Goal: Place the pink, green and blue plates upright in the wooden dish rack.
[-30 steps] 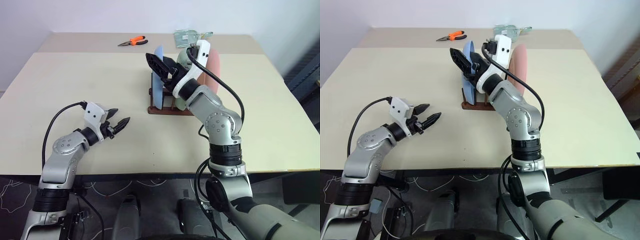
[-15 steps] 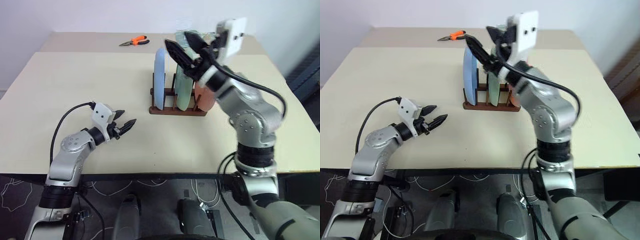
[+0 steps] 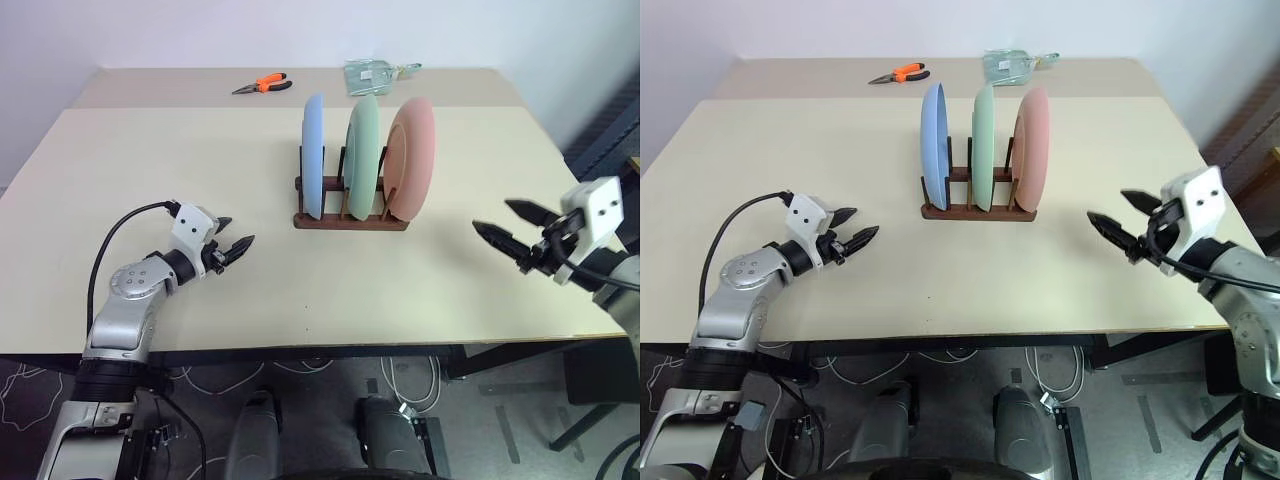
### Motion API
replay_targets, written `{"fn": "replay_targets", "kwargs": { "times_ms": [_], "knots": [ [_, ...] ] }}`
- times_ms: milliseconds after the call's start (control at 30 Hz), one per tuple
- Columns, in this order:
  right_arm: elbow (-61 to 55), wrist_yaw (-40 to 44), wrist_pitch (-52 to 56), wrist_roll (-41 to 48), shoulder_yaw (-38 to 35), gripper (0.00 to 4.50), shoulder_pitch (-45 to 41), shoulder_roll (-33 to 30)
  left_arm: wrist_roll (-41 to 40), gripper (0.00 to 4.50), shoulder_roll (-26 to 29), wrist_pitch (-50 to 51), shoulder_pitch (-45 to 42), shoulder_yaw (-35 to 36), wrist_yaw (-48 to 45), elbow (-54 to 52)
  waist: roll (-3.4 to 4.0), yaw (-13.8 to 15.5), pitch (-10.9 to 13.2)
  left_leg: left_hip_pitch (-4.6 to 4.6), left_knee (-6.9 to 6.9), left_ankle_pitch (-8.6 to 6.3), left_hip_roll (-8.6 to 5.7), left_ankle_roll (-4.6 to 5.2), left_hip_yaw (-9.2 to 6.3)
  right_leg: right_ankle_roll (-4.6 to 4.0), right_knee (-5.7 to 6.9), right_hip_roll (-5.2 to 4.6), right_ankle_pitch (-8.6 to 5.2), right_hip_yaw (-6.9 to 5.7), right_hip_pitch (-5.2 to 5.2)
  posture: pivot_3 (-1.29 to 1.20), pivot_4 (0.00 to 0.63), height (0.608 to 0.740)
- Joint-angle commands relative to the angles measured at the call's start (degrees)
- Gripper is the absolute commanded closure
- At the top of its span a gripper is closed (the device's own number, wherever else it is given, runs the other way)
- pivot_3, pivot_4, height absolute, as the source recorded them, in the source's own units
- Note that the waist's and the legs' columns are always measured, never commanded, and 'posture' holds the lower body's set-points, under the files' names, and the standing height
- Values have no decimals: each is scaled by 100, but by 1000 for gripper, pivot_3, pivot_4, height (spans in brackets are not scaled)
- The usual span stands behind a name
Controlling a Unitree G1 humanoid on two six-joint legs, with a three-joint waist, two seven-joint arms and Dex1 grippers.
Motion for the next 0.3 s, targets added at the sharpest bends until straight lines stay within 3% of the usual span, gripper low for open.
{"fn": "replay_targets", "kwargs": {
  "times_ms": [33,300],
  "knots": [
    [370,128,-745,-464,262,1118,-127,77,-23,1500,13,-85,183,118,25,-328,0,6,0,2,-1,0,1,0,-2,0,1,1,0,0,0,0,150,740],
    [1144,188,-1292,-727,526,1118,-633,346,-22,1500,-30,65,501,209,300,-767,-2,79,1,-4,-1,0,-3,-1,-2,4,-2,1,-3,-1,2,0,150,740]
  ]
}}
